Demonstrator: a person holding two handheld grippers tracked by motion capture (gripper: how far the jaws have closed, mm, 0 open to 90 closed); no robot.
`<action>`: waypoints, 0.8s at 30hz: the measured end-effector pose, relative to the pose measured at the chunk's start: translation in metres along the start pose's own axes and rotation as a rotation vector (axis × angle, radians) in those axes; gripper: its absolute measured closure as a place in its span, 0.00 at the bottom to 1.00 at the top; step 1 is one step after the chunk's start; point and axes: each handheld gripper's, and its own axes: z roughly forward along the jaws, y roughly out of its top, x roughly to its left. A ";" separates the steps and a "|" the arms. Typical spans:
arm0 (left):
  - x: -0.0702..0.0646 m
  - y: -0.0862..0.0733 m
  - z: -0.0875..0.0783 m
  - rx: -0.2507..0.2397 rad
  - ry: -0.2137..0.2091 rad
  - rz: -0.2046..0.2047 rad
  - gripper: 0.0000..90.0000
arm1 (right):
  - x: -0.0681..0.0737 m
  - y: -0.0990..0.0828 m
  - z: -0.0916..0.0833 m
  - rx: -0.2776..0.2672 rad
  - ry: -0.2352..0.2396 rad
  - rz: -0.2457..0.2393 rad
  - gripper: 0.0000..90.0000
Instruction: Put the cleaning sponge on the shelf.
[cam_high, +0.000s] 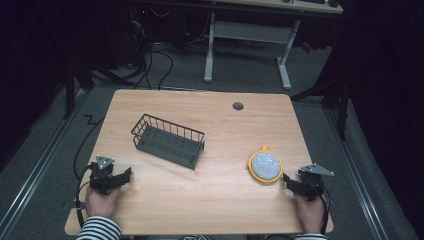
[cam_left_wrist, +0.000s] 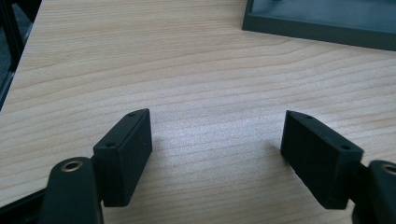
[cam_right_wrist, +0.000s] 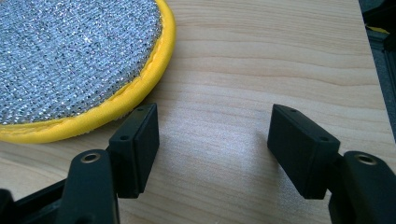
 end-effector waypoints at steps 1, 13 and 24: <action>0.000 0.000 0.000 -0.002 -0.006 0.005 0.28 | 0.000 0.000 0.000 0.000 0.000 0.000 0.38; 0.003 0.000 -0.004 -0.004 -0.025 -0.032 0.40 | 0.000 0.000 0.000 0.000 0.000 0.000 0.38; 0.010 0.011 -0.010 -0.034 -0.062 -0.099 0.46 | 0.000 0.000 0.000 0.000 0.003 0.003 0.37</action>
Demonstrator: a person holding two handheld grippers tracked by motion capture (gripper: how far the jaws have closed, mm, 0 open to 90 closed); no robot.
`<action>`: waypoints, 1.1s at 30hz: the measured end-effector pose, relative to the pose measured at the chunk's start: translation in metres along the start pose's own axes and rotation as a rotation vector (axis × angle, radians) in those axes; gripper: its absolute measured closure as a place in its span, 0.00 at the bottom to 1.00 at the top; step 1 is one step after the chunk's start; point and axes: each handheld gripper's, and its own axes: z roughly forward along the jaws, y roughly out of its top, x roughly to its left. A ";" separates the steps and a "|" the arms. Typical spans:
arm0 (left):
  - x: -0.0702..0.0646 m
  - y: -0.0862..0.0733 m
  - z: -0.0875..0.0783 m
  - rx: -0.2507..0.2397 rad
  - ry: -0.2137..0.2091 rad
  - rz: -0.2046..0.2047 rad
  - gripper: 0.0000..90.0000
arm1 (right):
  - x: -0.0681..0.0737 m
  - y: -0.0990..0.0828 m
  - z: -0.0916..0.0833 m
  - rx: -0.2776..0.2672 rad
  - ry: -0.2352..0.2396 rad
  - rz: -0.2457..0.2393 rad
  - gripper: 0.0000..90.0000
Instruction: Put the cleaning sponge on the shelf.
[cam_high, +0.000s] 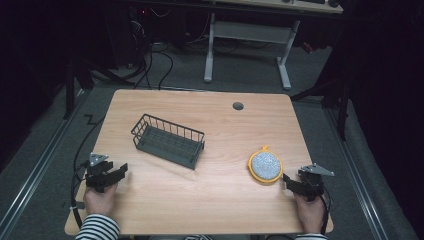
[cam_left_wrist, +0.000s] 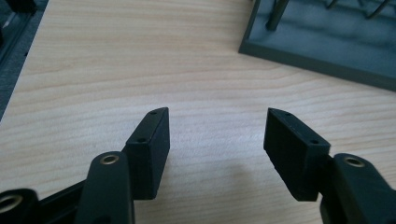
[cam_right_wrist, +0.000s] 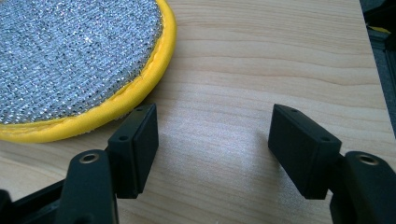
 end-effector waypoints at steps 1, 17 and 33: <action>0.000 0.002 0.000 0.000 0.000 0.005 0.46 | 0.000 0.000 0.000 0.000 0.000 -0.002 0.37; -0.018 0.054 -0.027 -0.097 -0.030 0.097 0.46 | 0.000 0.000 0.000 -0.001 0.001 -0.003 0.37; -0.022 0.120 -0.018 -0.083 -0.045 0.136 0.47 | 0.000 0.000 0.000 -0.001 0.002 -0.003 0.37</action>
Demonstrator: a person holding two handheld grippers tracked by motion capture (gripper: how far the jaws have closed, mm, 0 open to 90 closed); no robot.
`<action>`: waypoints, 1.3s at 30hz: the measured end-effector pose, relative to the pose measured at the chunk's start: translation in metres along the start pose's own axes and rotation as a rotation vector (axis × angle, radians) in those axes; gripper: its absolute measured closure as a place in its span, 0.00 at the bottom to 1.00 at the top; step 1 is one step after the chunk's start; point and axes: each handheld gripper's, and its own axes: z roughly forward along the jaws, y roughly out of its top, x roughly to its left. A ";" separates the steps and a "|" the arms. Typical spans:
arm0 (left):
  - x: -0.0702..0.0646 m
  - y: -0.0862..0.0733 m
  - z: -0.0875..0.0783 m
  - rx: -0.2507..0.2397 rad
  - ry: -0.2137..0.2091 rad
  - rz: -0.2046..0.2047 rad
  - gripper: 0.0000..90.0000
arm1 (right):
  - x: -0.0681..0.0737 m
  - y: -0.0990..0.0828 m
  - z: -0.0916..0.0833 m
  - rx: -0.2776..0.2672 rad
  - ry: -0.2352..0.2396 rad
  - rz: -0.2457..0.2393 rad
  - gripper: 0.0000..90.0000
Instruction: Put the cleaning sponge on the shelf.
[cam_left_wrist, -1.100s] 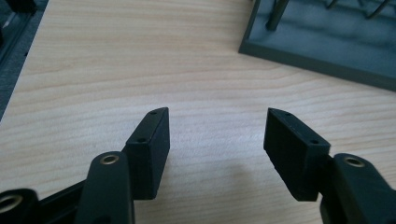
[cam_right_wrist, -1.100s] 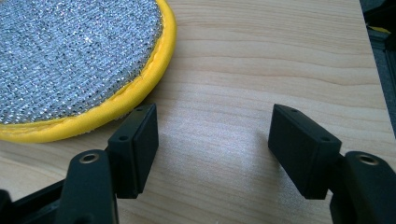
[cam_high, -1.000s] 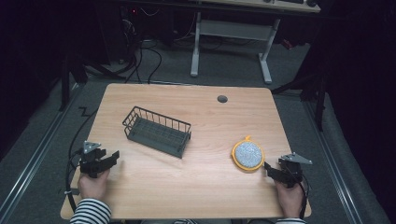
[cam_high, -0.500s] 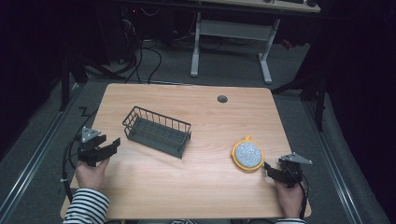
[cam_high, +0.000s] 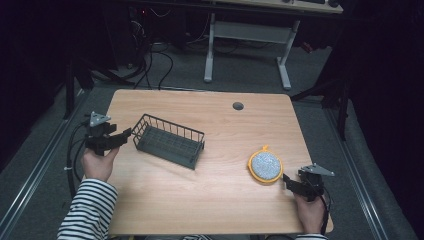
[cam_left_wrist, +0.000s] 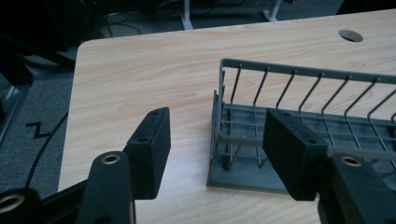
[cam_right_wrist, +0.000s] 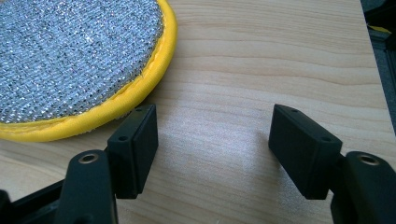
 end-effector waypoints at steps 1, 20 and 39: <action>0.000 0.004 0.004 0.007 -0.004 0.002 0.47 | 0.000 0.000 0.000 0.000 0.000 -0.001 0.37; -0.015 0.027 0.078 0.209 -0.034 0.068 0.70 | 0.001 0.000 0.000 0.002 -0.005 0.000 0.37; -0.009 0.028 0.090 0.256 -0.011 -0.012 0.92 | 0.000 0.000 0.000 -0.001 -0.010 0.006 0.40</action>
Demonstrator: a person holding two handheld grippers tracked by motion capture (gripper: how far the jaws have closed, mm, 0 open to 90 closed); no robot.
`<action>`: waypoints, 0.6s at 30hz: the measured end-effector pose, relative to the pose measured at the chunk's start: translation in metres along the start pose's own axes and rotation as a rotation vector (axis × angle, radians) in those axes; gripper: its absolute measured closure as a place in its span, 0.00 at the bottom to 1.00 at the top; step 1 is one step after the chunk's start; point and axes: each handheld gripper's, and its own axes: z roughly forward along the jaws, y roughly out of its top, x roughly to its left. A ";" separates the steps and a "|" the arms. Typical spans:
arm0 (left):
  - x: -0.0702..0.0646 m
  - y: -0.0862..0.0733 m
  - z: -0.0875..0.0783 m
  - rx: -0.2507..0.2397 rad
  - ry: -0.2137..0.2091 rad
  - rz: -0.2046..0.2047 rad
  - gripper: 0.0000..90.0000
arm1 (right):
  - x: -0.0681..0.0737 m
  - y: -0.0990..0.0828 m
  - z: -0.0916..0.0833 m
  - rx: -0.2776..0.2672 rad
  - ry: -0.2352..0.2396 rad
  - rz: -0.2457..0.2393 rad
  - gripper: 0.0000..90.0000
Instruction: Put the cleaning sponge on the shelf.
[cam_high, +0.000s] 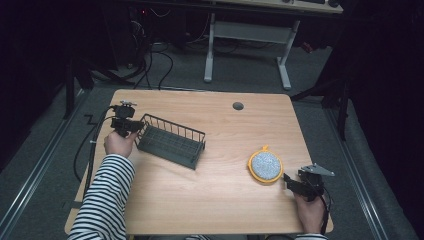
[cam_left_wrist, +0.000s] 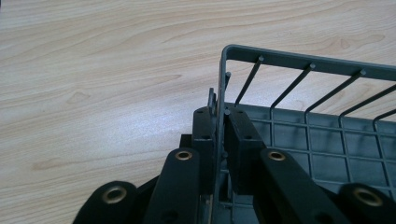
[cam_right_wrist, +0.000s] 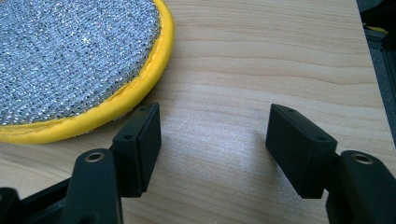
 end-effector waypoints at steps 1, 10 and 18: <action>0.000 0.000 0.000 0.001 0.000 0.008 0.92 | 0.000 0.000 0.000 0.000 0.000 0.001 0.40; -0.008 0.001 0.002 -0.007 -0.005 -0.014 0.95 | -0.001 0.001 0.001 -0.002 -0.006 0.003 0.41; -0.013 0.004 0.006 -0.024 -0.017 -0.056 0.95 | -0.001 0.001 0.001 -0.001 -0.008 0.006 0.41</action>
